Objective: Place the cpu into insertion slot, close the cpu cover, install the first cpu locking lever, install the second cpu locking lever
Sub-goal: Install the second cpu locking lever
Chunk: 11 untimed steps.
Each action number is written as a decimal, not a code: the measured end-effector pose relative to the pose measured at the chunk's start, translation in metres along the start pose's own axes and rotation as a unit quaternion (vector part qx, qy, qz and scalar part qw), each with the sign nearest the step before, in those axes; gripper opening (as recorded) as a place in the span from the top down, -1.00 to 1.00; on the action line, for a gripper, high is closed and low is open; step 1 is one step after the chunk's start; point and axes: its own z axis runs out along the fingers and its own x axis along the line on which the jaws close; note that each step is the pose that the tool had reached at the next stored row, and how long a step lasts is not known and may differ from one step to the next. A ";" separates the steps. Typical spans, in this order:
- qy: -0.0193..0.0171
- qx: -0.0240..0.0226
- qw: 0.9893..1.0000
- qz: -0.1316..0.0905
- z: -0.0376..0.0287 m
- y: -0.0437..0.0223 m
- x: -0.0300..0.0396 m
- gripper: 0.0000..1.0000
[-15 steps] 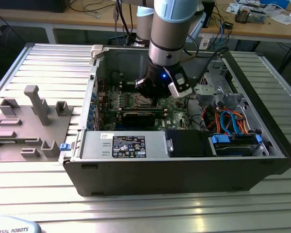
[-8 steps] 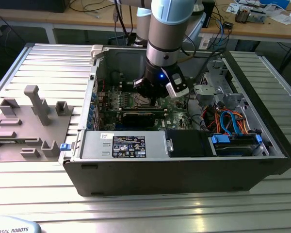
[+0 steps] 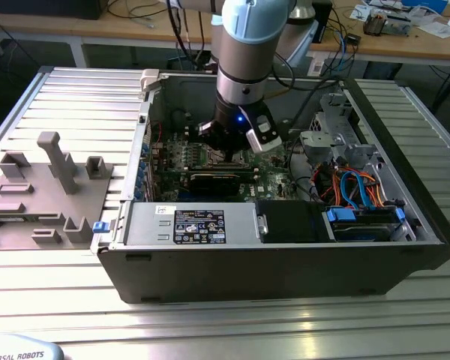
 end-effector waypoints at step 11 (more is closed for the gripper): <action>0.000 -0.004 1.000 0.000 0.0138 0.0003 0.0279 0.79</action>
